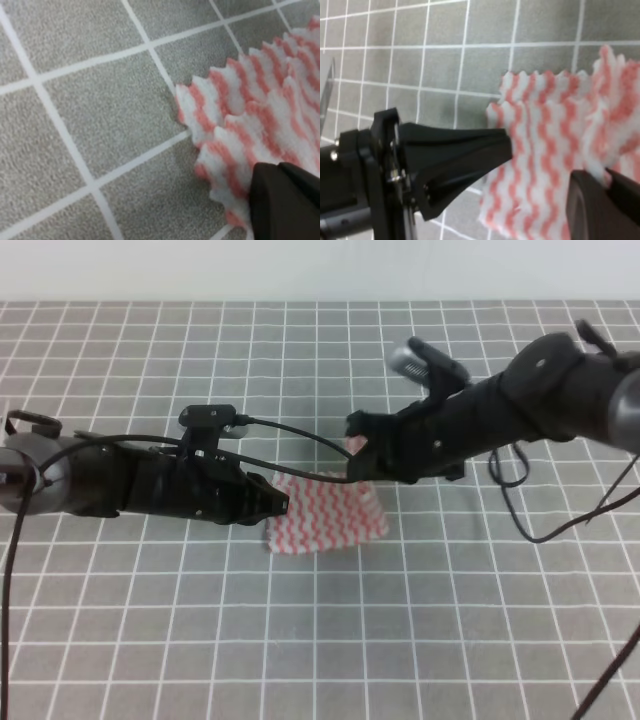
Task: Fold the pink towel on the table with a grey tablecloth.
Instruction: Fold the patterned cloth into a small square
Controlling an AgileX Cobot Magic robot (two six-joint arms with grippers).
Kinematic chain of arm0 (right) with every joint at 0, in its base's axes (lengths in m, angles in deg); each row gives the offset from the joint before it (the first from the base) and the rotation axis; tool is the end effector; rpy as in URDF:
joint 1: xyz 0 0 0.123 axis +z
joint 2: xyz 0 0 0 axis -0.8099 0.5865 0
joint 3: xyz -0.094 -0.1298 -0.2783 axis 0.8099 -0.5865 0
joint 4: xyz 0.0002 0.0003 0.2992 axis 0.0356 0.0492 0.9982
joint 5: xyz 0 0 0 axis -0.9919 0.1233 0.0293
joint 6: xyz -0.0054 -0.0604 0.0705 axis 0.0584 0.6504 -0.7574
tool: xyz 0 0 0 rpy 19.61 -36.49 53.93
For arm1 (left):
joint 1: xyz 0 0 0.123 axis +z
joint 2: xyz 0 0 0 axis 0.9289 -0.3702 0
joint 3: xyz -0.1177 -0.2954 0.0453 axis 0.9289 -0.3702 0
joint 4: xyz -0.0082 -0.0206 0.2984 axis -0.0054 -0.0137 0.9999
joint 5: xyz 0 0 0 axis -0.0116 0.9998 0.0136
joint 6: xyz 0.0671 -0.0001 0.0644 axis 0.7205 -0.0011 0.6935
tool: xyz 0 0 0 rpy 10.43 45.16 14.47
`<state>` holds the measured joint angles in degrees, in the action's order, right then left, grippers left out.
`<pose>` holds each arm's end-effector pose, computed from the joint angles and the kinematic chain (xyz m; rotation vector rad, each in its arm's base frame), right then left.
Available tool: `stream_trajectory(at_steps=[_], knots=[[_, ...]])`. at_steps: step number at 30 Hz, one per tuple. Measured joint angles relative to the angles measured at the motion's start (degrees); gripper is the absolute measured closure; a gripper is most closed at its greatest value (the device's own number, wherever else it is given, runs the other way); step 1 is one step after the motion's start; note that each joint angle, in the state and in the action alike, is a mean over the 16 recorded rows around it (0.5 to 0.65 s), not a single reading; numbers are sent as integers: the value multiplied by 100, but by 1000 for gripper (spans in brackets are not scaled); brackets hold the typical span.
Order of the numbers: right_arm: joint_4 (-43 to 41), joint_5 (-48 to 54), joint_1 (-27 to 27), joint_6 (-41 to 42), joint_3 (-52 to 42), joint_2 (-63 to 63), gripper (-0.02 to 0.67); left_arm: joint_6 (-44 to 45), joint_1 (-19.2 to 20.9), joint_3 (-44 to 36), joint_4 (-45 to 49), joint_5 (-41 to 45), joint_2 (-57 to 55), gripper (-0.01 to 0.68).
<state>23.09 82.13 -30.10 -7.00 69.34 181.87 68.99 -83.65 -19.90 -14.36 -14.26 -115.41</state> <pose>0.4341 0.2430 0.2170 -0.0916 2.6058 1.0108 0.4250 -0.1679 0.1342 0.5232 2.3641 -0.8151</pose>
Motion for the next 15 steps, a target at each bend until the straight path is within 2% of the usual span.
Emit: stream_trajectory(at_steps=[15], knots=[[61,86,381,82,567,517,664,8,0,0,-22,1,-2,675]])
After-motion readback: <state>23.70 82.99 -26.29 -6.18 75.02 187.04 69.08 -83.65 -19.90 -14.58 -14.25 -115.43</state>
